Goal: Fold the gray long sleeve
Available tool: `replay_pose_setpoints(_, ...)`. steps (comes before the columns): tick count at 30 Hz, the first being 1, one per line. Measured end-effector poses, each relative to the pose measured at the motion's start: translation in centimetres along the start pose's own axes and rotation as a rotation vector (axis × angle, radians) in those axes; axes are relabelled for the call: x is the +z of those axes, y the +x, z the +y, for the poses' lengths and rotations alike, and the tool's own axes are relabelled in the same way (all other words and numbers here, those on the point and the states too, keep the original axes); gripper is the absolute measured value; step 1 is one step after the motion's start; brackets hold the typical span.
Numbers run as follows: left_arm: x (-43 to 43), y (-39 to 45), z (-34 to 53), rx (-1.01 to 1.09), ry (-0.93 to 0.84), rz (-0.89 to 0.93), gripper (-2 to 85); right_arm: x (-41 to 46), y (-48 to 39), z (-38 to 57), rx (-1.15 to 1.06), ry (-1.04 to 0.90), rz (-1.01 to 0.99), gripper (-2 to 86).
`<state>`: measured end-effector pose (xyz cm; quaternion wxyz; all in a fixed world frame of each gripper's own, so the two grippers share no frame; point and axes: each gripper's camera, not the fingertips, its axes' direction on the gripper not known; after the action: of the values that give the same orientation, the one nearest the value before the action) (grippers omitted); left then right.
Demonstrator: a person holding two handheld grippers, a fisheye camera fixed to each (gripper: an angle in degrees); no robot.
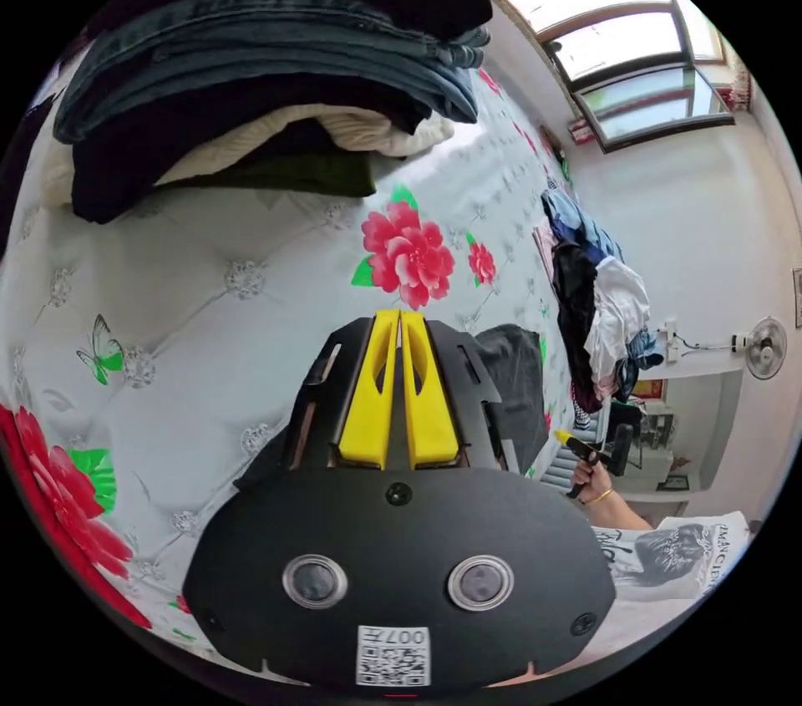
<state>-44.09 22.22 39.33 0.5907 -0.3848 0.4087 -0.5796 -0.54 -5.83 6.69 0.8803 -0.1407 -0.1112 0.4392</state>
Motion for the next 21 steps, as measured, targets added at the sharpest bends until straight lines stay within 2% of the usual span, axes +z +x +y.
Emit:
replay_pose_setpoints(3, -1.7, 1.3, 3.1, 0.043, -0.007, -0.043, -0.5, -1.3, 2.8, 1.1, 0.122, 0.07, -0.047, 9.5)
replay_pose_setpoints(7, -3.3, 2.1, 12.7, 0.023, -0.029, -0.066, 2.1, -0.7, 6.9, 2.1, 0.274, 0.092, -0.213, 10.6)
replay_pose_setpoints(10, -5.6, 1.3, 19.9, -0.089, -0.01, -0.095, 4.6, 0.8, 8.3, 1.5, 0.338, 0.12, -0.32, 10.4)
replay_pose_setpoints(14, -10.3, -1.1, 26.9, -0.304, 0.077, -0.023, 5.4, 2.0, 8.3, -1.3, 0.356, 0.146, -0.316, 8.1)
replay_pose_setpoints(17, -12.7, -2.6, 29.7, -0.387, 0.1, -0.018, 5.9, 2.2, 6.5, -4.2, 0.294, 0.134, -0.31, 5.0)
replay_pose_setpoints(20, -14.6, -3.5, 31.5, -0.427, 0.122, -0.017, 6.2, 1.1, 0.8, -6.5, 0.079, 0.116, -0.336, 2.6)
replay_pose_setpoints(21, -14.9, -3.6, 31.8, -0.434, 0.125, -0.012, 6.2, 0.8, -3.1, -7.3, -0.066, 0.093, -0.357, 2.0)
